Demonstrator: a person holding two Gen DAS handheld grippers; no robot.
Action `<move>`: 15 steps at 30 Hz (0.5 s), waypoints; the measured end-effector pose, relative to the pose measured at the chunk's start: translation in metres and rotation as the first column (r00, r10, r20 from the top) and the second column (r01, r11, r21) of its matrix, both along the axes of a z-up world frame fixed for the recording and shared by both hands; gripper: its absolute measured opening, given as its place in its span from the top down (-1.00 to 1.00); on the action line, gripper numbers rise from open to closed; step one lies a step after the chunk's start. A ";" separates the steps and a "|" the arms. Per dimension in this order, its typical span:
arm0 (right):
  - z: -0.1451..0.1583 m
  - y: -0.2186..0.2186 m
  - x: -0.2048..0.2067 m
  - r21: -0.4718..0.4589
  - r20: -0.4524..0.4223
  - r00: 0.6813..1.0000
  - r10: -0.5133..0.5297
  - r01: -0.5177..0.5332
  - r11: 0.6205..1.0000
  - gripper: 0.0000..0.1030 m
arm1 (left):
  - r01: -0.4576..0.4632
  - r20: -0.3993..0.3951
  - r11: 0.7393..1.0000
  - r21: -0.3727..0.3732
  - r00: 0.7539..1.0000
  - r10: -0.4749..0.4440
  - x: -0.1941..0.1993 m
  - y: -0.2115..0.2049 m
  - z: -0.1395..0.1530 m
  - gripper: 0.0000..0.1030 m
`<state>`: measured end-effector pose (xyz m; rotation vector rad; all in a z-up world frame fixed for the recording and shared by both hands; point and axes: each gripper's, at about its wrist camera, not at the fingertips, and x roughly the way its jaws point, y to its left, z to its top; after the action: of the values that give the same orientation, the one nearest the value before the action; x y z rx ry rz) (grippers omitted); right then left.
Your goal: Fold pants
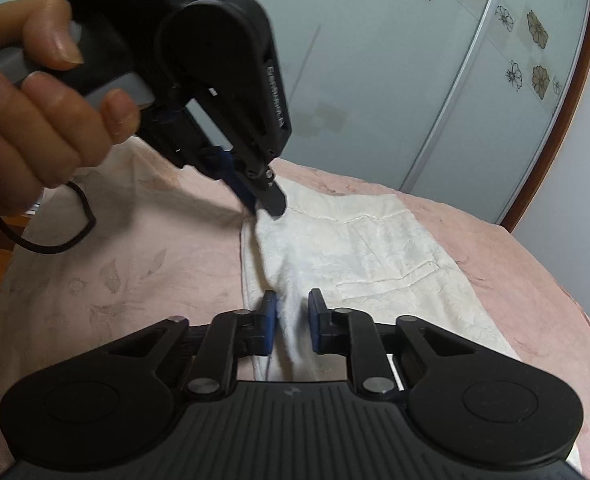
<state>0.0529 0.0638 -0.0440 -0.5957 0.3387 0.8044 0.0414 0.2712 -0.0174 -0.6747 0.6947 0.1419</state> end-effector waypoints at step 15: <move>0.029 -0.041 0.006 0.191 -0.204 0.979 -0.009 0.049 0.980 0.72 | -0.062 0.022 0.979 0.193 0.998 0.059 -0.005 -0.017 -0.009 0.83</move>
<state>0.0591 0.0232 -0.0153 -0.3248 0.4474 0.8606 0.0364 0.2539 -0.0265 -0.5100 0.6359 0.2563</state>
